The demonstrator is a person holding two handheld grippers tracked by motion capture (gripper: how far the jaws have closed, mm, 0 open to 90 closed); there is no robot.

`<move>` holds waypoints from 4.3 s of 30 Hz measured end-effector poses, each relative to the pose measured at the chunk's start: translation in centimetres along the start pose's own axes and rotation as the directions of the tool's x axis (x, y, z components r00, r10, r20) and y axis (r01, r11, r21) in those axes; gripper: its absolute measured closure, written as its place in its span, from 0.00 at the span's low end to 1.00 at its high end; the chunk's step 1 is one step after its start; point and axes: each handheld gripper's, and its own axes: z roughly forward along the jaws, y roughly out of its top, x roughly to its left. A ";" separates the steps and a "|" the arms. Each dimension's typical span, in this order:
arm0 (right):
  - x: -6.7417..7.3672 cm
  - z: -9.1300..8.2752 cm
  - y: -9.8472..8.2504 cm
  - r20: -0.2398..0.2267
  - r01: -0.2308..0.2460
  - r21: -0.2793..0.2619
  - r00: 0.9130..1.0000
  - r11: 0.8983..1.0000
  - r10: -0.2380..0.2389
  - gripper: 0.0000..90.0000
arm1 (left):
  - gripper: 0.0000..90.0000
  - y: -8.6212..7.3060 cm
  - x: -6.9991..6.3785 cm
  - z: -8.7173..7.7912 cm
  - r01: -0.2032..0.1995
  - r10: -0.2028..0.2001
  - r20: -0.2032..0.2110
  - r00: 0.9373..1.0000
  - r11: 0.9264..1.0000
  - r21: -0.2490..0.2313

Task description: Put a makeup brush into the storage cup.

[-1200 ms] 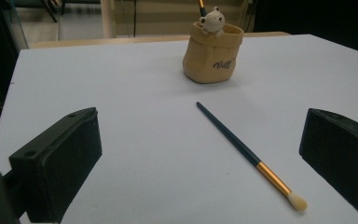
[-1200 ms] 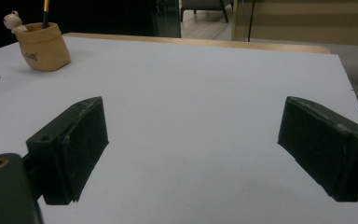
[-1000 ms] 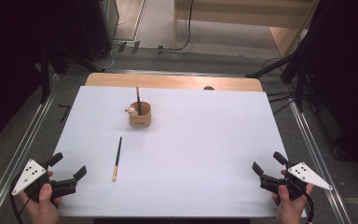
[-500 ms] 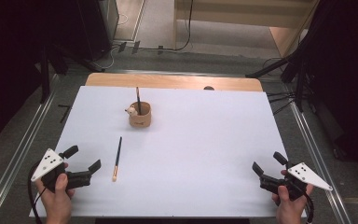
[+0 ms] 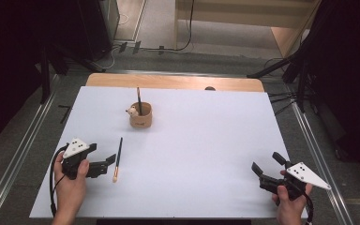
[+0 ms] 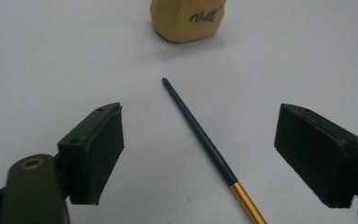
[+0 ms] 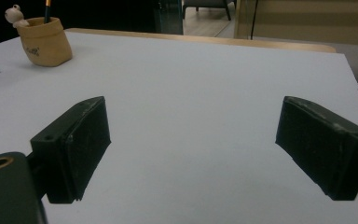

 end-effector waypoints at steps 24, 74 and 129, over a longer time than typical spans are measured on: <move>-0.2 0.1 0.0 0.006 -0.005 0.010 1.000 1.000 0.005 0.11 | 0.54 1.7 -3.0 3.6 -0.057 0.076 -0.028 0.997 0.902 0.428; 8.3 7.7 5.3 -0.143 0.037 0.055 0.989 0.998 -0.029 0.19 | 0.94 7.8 -8.0 6.4 -0.187 0.137 0.195 0.971 0.945 0.267; 13.9 10.7 5.4 -0.393 -0.398 0.053 0.835 0.916 0.385 0.68 | 0.94 6.0 -14.0 7.0 -0.094 0.185 0.481 0.857 0.974 -0.207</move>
